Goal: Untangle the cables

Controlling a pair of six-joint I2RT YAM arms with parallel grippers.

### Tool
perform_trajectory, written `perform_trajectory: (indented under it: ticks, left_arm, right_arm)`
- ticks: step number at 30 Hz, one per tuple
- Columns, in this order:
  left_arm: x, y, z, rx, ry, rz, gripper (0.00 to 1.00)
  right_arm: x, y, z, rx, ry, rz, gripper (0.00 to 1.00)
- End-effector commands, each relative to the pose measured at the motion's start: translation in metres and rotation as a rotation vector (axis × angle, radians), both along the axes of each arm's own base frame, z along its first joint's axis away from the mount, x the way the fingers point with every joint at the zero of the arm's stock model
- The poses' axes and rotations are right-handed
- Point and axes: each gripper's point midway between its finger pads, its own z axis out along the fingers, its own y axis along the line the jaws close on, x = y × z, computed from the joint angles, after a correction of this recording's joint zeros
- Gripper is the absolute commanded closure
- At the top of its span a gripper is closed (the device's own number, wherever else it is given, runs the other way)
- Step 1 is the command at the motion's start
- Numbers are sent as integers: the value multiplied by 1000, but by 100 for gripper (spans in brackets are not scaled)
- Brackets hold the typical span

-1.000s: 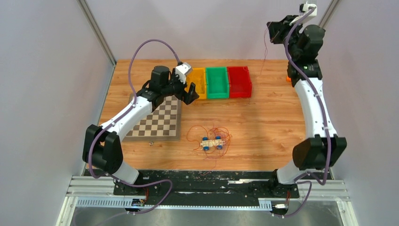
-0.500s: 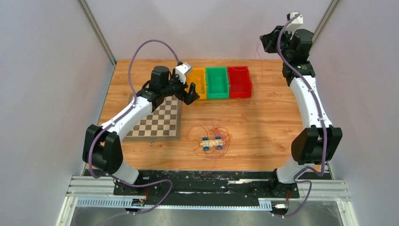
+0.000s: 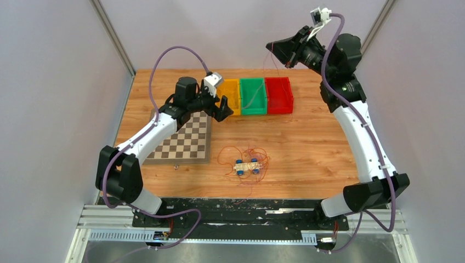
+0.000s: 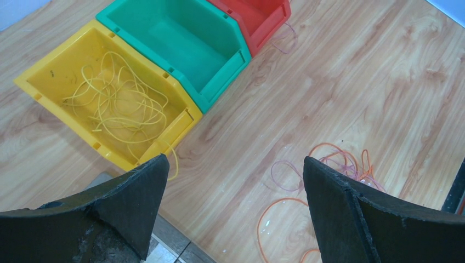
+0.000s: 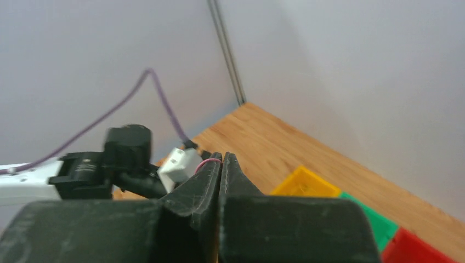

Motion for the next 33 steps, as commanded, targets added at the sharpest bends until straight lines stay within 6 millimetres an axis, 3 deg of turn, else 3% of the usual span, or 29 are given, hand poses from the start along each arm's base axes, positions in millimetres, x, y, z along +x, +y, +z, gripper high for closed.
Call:
perform_trajectory:
  ticks: [1,7,11,14,18,22,29,33]
  left_arm:
    - [-2,0,30,-44,-81,-12,0]
    - [-5,1,29,-44,-82,-13,0]
    - [-6,4,28,-36,-90,-3,0]
    - [-5,7,26,-32,-85,12,0]
    - [-2,11,25,-30,-80,31,0]
    - [1,13,22,-25,-70,44,0]
    - [8,16,15,-8,-42,62,0]
    - [11,19,15,-1,-39,77,0]
  right_arm:
    - [-34,11,73,70,-184,70,100]
    - [18,5,77,86,-215,-34,100]
    - [60,-5,58,77,-206,-97,100]
    - [98,-21,33,36,-203,-180,100]
    - [156,-66,-26,-59,-153,-338,100]
    - [194,-95,-89,-152,-70,-400,100]
    - [221,-92,-199,-291,82,-372,100]
    - [220,-91,-259,-402,162,-374,100]
